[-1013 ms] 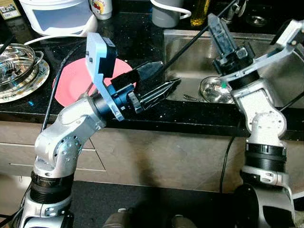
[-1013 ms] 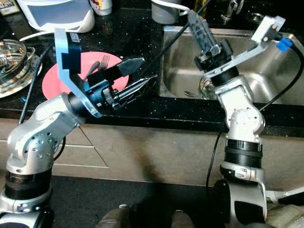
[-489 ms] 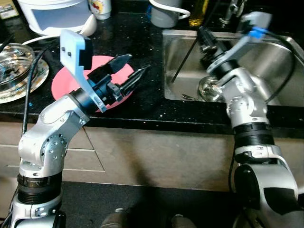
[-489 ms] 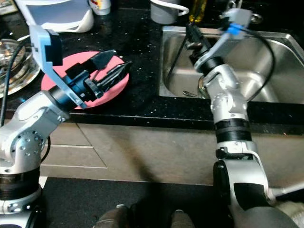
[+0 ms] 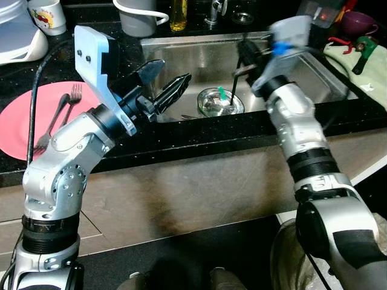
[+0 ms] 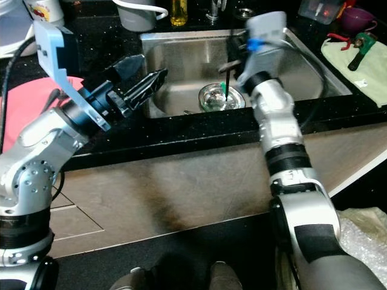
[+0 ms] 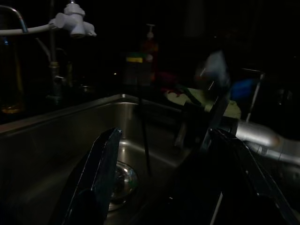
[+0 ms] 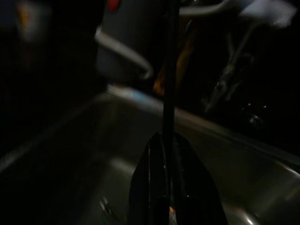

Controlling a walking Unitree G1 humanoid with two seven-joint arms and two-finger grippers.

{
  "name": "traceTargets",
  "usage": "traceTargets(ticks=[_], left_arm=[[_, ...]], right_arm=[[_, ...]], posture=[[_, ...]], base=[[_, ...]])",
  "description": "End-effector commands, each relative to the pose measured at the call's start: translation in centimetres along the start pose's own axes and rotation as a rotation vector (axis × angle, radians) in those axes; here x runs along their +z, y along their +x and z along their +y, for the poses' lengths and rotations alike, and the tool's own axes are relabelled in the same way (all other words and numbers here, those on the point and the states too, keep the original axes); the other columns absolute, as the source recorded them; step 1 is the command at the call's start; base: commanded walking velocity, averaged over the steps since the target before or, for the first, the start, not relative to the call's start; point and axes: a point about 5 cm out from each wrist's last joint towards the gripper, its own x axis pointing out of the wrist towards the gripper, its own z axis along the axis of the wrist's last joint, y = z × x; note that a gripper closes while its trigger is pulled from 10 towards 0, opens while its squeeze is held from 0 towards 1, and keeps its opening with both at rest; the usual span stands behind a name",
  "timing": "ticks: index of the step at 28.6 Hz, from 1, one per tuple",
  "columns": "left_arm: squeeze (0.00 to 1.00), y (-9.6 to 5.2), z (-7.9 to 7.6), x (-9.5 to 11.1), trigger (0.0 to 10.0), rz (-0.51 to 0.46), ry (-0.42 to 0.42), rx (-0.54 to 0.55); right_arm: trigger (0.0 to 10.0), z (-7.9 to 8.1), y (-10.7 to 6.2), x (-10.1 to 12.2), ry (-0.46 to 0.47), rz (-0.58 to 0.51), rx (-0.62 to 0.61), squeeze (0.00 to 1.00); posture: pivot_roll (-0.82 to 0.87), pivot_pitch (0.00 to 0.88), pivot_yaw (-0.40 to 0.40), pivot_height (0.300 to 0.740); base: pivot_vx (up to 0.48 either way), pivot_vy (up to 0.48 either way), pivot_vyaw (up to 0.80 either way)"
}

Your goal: Kitchen organization

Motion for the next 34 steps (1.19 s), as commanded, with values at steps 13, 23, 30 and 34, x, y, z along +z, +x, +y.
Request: traceTargets(ticks=[13, 23, 30, 34], left_arm=[[0.0, 0.0, -0.5, -0.1, 10.0, 0.015, 0.013, 0.0], [0.0, -0.2, -0.9, -1.2, 10.0, 0.038, 0.013, 0.04], [0.0, 0.0, -0.8, -1.7, 10.0, 0.059, 0.057, 0.099], [0.0, 0.1, -0.9, -2.0, 10.0, 0.067, 0.081, 0.112]], right_arm=[[10.0, 0.7, 0.8, -0.4, 0.005, 0.002, -0.065, 0.79], [10.0, -0.4, -0.8, 0.4, 0.458, -0.218, -0.006, 0.0], [10.0, -0.2, -1.7, -0.5, 0.513, -0.223, 0.016, 0.0], [10.0, -0.3, -1.9, -0.3, 0.53, -0.241, 0.028, 0.0]], posture=[[0.04, 0.14, -0.065, 0.74], [0.04, 0.131, -0.064, 0.74], [0.04, 0.123, -0.058, 0.74], [0.04, 0.117, -0.056, 0.74]], base=[[0.0, 0.0, 0.0], [0.0, 0.0, 0.0], [0.0, 0.0, 0.79], [0.0, 0.0, 0.52]])
